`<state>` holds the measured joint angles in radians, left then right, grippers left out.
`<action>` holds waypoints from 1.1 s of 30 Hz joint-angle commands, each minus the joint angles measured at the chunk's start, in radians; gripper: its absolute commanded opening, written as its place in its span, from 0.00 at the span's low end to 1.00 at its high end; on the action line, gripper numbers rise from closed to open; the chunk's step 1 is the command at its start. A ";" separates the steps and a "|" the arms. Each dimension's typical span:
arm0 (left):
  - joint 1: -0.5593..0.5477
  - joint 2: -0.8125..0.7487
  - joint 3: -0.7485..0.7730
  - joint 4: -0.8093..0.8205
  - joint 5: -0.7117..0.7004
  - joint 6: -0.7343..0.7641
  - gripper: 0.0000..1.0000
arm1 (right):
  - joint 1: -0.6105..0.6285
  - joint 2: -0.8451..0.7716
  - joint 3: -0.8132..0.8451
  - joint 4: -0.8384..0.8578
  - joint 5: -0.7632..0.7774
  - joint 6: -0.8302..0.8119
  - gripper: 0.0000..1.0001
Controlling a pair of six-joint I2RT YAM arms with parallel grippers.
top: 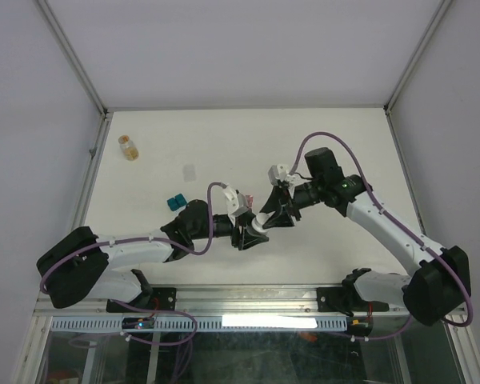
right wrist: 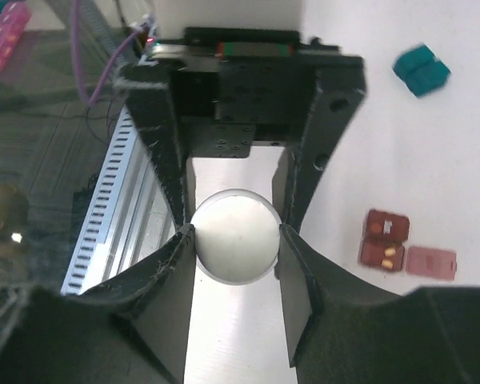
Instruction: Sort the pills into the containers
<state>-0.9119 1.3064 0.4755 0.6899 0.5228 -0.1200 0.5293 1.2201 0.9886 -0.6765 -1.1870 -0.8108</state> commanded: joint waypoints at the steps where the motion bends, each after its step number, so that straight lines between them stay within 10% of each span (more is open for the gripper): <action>1: -0.032 -0.045 0.013 0.202 -0.428 -0.079 0.00 | 0.032 -0.009 -0.068 0.348 0.231 0.521 0.16; 6: -0.042 0.010 0.087 0.104 -0.606 -0.051 0.00 | 0.037 0.037 -0.051 0.415 0.426 0.742 0.12; 12: -0.026 0.013 0.056 0.069 -0.456 0.018 0.00 | -0.027 -0.004 0.031 0.421 0.112 0.711 0.78; 15: -0.005 -0.033 0.017 0.025 -0.279 0.048 0.00 | -0.116 -0.050 0.098 0.347 0.006 0.597 0.92; 26: 0.045 -0.118 0.022 -0.019 0.197 0.071 0.00 | -0.053 0.001 0.174 -0.357 -0.125 -0.506 0.99; 33: 0.044 -0.093 0.061 -0.041 0.242 0.072 0.00 | 0.023 0.070 0.228 -0.361 -0.092 -0.442 0.84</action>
<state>-0.8692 1.2137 0.4896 0.6212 0.6807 -0.0689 0.5346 1.2942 1.1652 -0.9855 -1.2572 -1.1736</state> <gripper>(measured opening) 0.522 0.886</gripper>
